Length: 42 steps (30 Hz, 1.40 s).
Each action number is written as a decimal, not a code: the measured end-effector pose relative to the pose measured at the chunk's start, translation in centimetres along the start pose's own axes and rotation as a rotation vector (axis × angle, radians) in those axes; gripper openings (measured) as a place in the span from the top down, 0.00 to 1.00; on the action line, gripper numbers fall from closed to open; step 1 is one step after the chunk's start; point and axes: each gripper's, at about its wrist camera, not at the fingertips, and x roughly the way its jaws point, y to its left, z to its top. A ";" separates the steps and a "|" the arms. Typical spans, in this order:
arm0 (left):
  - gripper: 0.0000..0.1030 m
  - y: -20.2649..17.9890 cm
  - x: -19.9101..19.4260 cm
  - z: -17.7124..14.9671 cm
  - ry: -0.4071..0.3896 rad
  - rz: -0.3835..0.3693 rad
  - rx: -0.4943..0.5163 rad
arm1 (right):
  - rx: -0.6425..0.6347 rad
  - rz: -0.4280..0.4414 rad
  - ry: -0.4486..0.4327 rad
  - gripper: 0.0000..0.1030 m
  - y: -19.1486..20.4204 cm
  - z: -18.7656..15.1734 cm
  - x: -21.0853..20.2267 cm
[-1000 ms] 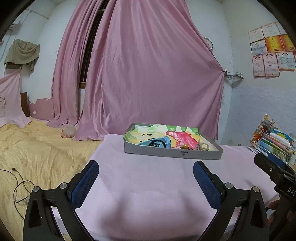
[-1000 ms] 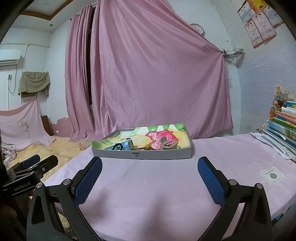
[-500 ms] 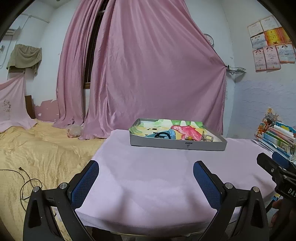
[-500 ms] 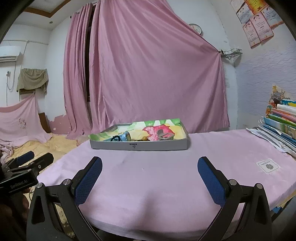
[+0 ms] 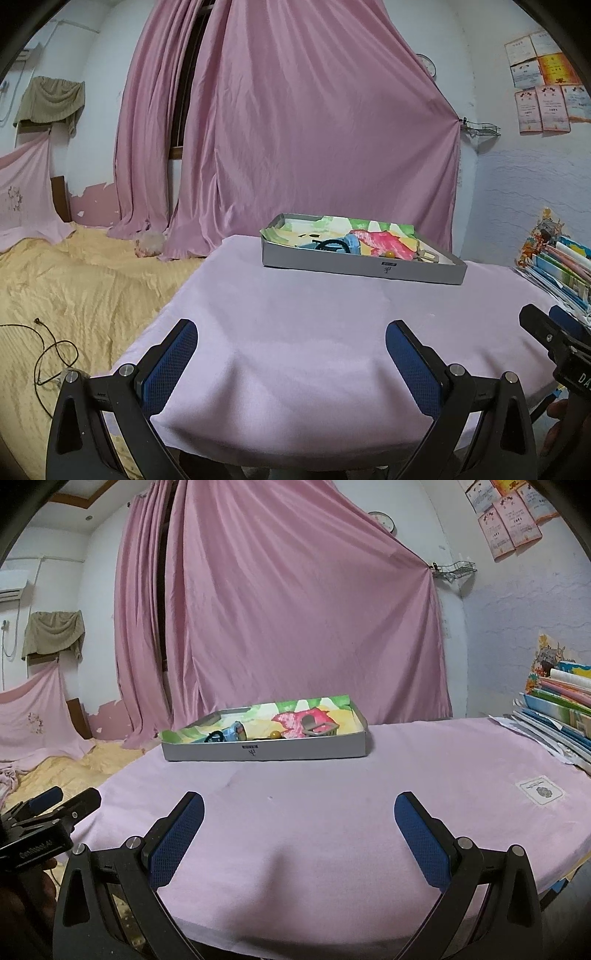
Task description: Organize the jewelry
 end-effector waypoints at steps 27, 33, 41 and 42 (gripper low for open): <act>0.01 -0.2 1.1 0.0 0.013 -0.008 0.005 | -0.014 -0.046 0.045 0.02 0.7 -0.2 2.0; 0.01 -0.2 1.1 0.0 0.013 -0.009 0.005 | -0.013 -0.046 0.043 0.02 0.7 -0.3 1.9; 0.01 -0.2 1.1 0.0 0.012 -0.008 0.005 | -0.013 -0.045 0.038 0.02 0.7 -0.2 1.9; 0.01 -0.2 1.1 0.0 0.012 -0.009 0.005 | -0.012 -0.045 0.037 0.02 0.7 -0.2 1.8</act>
